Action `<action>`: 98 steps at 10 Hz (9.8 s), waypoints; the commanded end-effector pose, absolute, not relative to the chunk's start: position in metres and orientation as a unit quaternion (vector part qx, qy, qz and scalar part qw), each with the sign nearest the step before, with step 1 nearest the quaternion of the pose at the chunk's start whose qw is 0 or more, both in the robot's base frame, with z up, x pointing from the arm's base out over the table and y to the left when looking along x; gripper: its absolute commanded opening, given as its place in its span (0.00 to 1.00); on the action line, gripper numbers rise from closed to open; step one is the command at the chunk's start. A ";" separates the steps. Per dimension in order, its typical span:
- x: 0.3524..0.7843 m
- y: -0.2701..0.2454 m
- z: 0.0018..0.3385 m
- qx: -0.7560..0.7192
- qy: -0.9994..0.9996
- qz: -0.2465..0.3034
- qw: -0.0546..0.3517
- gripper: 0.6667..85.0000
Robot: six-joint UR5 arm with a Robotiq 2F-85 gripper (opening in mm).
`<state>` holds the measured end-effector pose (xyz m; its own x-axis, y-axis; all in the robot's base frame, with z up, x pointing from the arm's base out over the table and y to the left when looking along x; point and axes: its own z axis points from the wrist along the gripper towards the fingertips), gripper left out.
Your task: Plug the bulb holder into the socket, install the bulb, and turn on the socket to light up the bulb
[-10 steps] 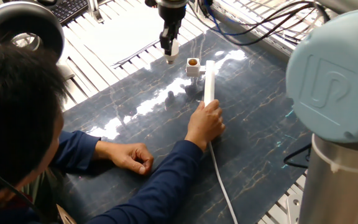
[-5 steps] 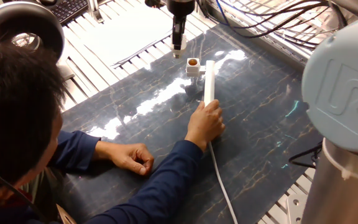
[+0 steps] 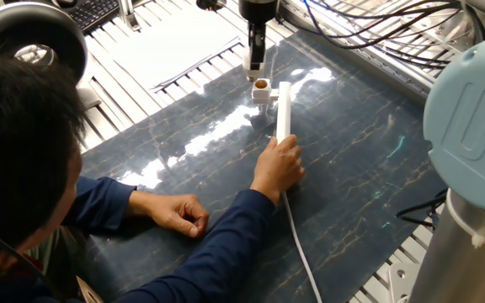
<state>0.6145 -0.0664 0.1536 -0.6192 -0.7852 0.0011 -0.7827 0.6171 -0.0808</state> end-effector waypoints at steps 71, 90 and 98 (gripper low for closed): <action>0.606 -0.046 0.132 -0.412 0.911 0.013 0.002 0.00; 0.604 -0.036 0.132 -0.274 0.961 0.031 -0.016 0.00; 0.612 -0.040 0.133 -0.182 0.983 0.002 -0.028 0.00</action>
<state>0.6080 -0.0414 0.1311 -0.8996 -0.4334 0.0548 -0.4327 0.9012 0.0242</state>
